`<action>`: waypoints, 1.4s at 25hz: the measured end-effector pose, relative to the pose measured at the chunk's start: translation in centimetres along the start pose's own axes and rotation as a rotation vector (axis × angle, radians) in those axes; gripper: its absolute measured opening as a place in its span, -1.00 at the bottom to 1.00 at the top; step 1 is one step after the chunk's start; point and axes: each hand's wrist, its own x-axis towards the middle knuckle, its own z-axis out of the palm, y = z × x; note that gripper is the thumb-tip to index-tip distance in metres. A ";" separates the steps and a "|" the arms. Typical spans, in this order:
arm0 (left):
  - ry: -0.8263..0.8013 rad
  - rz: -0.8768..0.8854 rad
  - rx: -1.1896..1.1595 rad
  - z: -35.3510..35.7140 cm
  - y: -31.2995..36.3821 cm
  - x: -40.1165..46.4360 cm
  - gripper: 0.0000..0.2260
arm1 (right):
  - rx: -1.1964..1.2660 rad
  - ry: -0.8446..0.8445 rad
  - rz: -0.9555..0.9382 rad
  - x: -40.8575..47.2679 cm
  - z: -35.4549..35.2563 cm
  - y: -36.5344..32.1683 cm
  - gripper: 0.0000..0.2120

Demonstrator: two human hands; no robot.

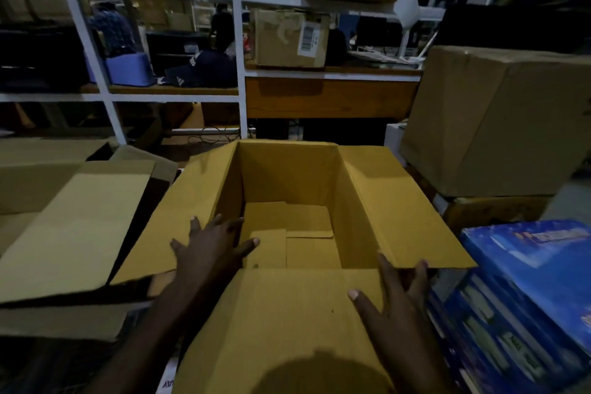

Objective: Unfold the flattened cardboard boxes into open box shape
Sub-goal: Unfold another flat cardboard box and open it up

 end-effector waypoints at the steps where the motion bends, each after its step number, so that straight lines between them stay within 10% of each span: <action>1: 0.023 -0.018 -0.003 0.4 0.4 -1.0 -0.36 | 0.008 0.019 -0.073 0.1 0.2 -0.4 -0.28; 5: 0.047 -0.063 -0.060 2.4 1.8 -5.5 -0.38 | 0.055 -0.002 -0.285 0.9 0.3 -1.0 -0.51; 18: 0.061 0.043 -0.111 1.1 0.5 -8.0 -0.33 | -0.048 0.085 -0.350 0.6 1.0 -0.5 -0.41; 35: 0.526 0.402 -0.205 1.5 -8.1 -6.7 -0.44 | 0.078 0.533 -0.281 -4.2 7.0 -6.8 -0.48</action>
